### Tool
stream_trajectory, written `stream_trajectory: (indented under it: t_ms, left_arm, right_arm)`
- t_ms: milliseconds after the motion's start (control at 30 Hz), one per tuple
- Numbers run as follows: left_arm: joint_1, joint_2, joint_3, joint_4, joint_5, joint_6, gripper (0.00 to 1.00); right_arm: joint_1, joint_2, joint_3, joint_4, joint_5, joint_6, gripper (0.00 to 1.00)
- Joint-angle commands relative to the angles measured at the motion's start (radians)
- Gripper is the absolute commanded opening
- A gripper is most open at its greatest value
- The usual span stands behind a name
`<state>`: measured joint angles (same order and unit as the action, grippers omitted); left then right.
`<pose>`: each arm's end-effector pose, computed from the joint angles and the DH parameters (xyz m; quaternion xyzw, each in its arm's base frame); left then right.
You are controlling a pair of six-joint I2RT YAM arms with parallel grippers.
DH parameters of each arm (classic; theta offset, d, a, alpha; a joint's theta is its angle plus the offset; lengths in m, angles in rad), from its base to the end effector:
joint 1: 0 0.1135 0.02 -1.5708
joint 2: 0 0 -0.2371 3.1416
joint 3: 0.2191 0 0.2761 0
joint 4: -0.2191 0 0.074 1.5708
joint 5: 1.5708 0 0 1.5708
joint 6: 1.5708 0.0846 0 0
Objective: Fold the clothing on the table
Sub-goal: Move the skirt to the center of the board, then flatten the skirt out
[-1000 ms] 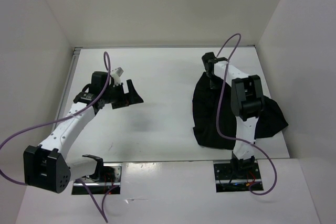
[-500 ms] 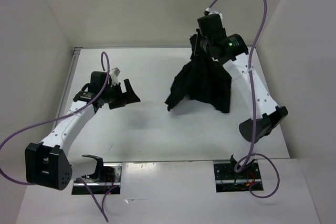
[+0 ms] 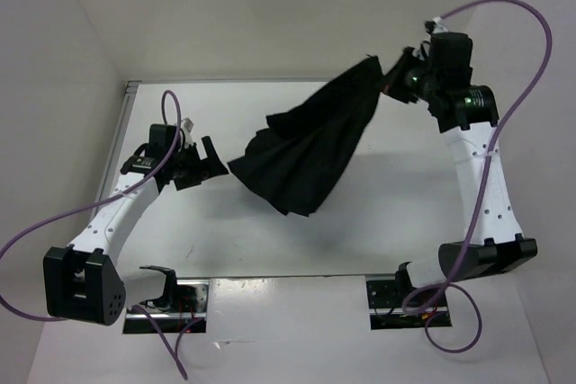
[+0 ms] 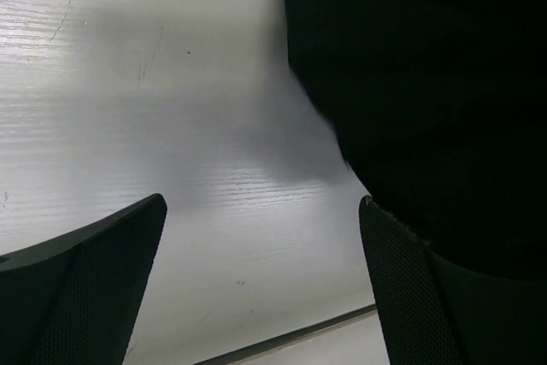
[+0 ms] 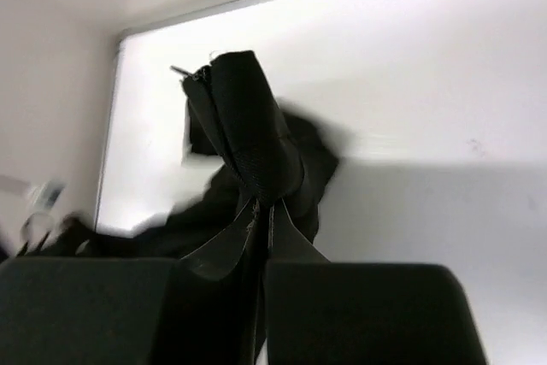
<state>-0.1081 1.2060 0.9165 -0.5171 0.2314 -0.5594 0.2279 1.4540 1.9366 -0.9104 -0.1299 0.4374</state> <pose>0.3151 -0.0537 0.2027 -0.1643 0.9079 -0.2225 0.3148 0.3355 0.0890 0.4617 0.0529 0.8384 0.2279 0.4923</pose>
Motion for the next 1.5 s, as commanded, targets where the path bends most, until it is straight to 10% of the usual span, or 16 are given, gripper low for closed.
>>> stream_trajectory:
  t_ms: [0, 433, 733, 1033, 1467]
  left_arm:
    - [0.008, -0.014, 0.033, -0.001, -0.015, -0.014, 1.00]
    - [-0.016, 0.085, 0.152, 0.169, 0.281, 0.062, 1.00]
    - [-0.364, 0.518, 0.643, 0.097, 0.119, 0.444, 0.81]
    - [-0.600, 0.629, 0.610, 0.263, 0.057, 0.803, 0.82]
    - [-0.639, 0.780, 0.671, 0.414, 0.209, 1.085, 0.75]
  right_arm:
    - [-0.203, -0.001, -0.263, 0.185, -0.165, 0.076, 0.00]
    - [-0.418, 0.141, -0.643, 0.194, 0.142, 0.124, 0.02]
    - [-0.418, 0.106, -0.625, 0.194, 0.184, 0.124, 0.00]
    - [-0.418, 0.085, -0.653, 0.194, 0.141, 0.115, 0.00]
    - [-0.418, 0.075, -0.651, 0.173, 0.101, 0.096, 0.00]
